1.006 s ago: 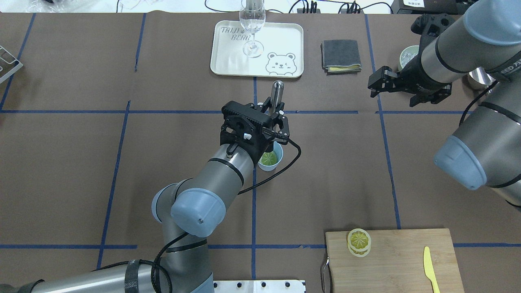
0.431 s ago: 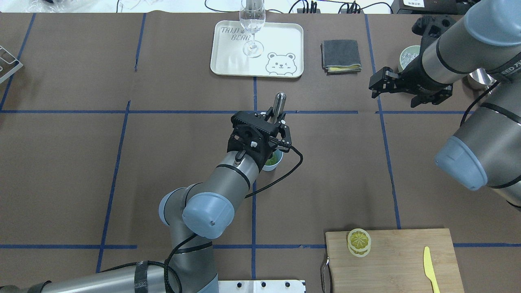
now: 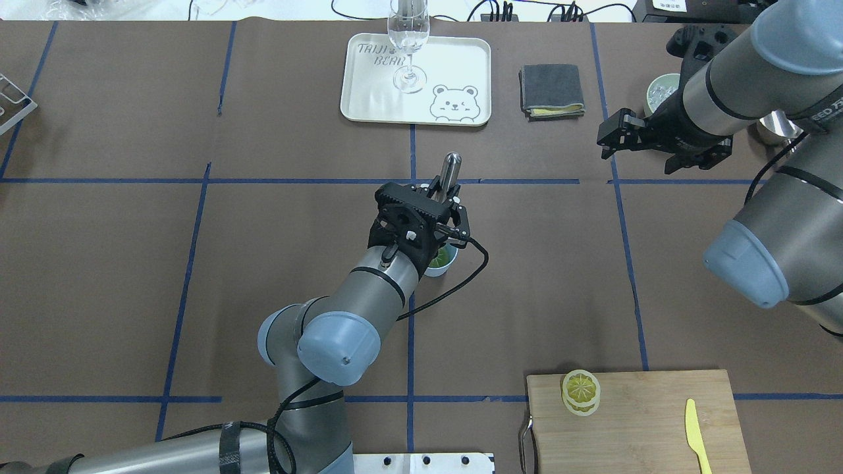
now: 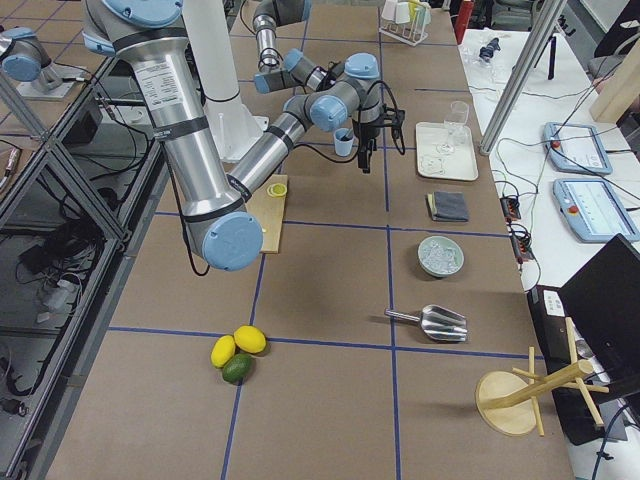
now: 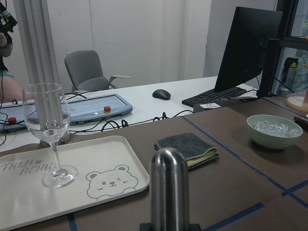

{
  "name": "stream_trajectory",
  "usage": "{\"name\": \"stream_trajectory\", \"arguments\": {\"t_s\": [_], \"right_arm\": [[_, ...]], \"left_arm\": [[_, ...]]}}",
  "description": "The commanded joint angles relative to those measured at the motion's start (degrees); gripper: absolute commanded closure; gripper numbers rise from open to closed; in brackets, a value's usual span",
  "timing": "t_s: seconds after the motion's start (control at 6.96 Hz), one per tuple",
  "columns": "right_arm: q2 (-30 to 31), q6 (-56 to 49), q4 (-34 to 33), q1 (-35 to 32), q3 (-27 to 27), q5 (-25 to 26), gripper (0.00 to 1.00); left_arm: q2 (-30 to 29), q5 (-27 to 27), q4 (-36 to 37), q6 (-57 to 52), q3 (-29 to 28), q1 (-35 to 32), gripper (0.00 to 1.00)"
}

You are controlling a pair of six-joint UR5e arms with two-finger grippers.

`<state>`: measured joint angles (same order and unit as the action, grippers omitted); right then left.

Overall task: Squeeze lemon into cup
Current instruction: 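Press the muddler down onto the lemon in the cup with the left gripper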

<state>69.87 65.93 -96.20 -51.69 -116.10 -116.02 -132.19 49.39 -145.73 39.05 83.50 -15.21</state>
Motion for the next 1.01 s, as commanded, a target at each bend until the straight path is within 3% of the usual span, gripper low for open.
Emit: {"name": "stream_trajectory", "arguments": {"t_s": [0.0, 0.29, 0.57, 0.86], "right_arm": [[-0.09, -0.01, 0.05, 0.01, 0.0, 0.0, 0.0], [-0.17, -0.01, 0.05, 0.01, 0.0, -0.09, 0.0], [-0.18, -0.1, 0.05, -0.17, 0.0, -0.09, 0.0], [0.26, -1.05, -0.04, -0.78, 0.0, -0.09, 0.0]], "left_arm": [[0.18, 0.01, 0.0, -0.2, 0.17, 0.0, 1.0], [0.26, 0.27, -0.08, -0.29, 2.88, 0.0, 1.0], [0.7, 0.45, -0.08, -5.44, 10.94, -0.79, 1.0], [4.55, 0.18, -0.17, -6.01, 15.1, -4.98, 1.0]]}}
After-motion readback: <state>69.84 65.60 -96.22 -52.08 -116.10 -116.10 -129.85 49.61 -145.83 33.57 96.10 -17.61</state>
